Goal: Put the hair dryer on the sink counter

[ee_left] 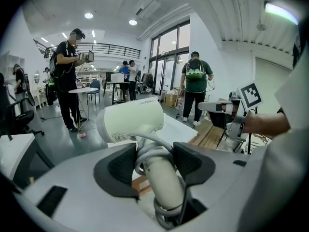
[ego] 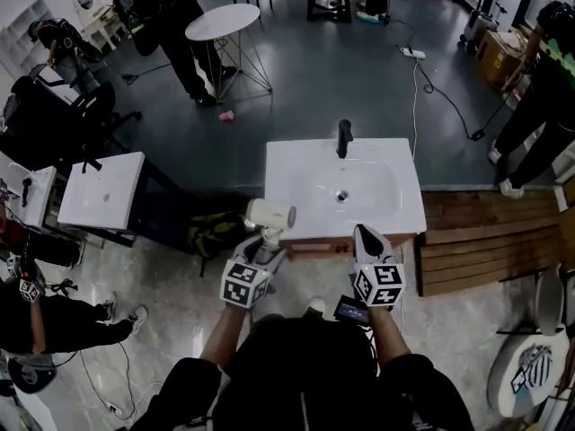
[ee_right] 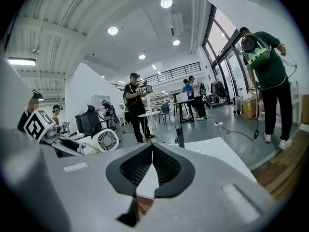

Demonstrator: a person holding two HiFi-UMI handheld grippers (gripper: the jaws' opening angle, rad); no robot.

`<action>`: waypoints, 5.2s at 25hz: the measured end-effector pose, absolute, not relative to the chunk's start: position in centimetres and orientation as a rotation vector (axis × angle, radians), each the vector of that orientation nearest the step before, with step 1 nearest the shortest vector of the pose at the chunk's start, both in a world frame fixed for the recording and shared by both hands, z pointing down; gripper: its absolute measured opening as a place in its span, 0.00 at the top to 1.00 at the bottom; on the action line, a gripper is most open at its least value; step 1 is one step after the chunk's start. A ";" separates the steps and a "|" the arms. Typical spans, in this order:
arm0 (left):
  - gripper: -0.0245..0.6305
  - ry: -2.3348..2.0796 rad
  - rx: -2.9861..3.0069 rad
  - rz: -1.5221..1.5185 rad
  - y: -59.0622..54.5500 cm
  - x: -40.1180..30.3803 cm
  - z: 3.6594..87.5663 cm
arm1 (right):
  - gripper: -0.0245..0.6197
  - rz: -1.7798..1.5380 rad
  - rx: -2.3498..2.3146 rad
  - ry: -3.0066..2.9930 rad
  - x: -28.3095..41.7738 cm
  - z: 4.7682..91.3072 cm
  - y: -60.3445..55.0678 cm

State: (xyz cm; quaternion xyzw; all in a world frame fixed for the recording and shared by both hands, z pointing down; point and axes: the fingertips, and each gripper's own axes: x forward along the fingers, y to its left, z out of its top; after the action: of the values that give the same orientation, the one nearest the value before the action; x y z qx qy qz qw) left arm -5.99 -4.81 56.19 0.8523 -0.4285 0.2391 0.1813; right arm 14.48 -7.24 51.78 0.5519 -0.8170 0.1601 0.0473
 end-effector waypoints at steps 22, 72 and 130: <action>0.59 -1.223 2.386 0.654 -8.9 -5.5 56.7 | 0.95 0.477 1.699 -2.472 16.1 52.0 -9.8; 0.59 -1.258 2.219 0.665 -28.6 -6.9 61.5 | 0.95 0.552 1.511 -2.400 13.7 55.2 -27.1; 0.59 -1.199 2.008 0.903 -37.1 -7.3 73.6 | 0.95 0.736 1.393 -2.242 12.8 61.5 -31.1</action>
State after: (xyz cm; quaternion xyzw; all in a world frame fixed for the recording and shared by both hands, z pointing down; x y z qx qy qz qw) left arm -7.33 -37.08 73.58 0.7608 -0.4546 0.3422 0.3121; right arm 12.82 -31.06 61.52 0.4983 -0.8017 0.2631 0.1994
